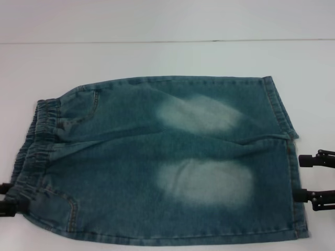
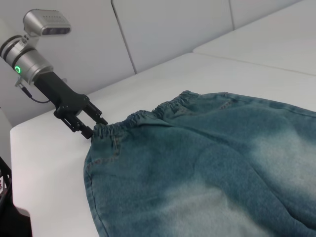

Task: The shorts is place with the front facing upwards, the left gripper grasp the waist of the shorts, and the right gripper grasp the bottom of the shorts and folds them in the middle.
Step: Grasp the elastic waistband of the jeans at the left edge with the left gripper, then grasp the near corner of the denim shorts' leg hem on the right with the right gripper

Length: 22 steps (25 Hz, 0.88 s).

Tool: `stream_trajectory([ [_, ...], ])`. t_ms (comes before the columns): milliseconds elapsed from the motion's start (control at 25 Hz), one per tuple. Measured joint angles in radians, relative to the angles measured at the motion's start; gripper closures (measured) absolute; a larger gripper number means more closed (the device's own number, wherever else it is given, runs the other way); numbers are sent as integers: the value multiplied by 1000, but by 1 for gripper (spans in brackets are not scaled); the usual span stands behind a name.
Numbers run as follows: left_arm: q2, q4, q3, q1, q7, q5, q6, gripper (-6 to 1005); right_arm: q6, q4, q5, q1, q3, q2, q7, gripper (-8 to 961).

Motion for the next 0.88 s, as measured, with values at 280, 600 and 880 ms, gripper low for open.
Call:
stream_trajectory([
  [280, 0, -1, 38, -10, -11, 6, 11, 412, 2, 0, 0, -7, 6, 2, 1, 7],
  [600, 1, 13, 41, -18, -31, 29, 1, 623, 2, -5, 0, -16, 19, 4, 10, 28],
  [880, 2, 15, 50, -27, -28, 30, -5, 909, -27, -41, -28, -16, 12, -4, 115, 56],
])
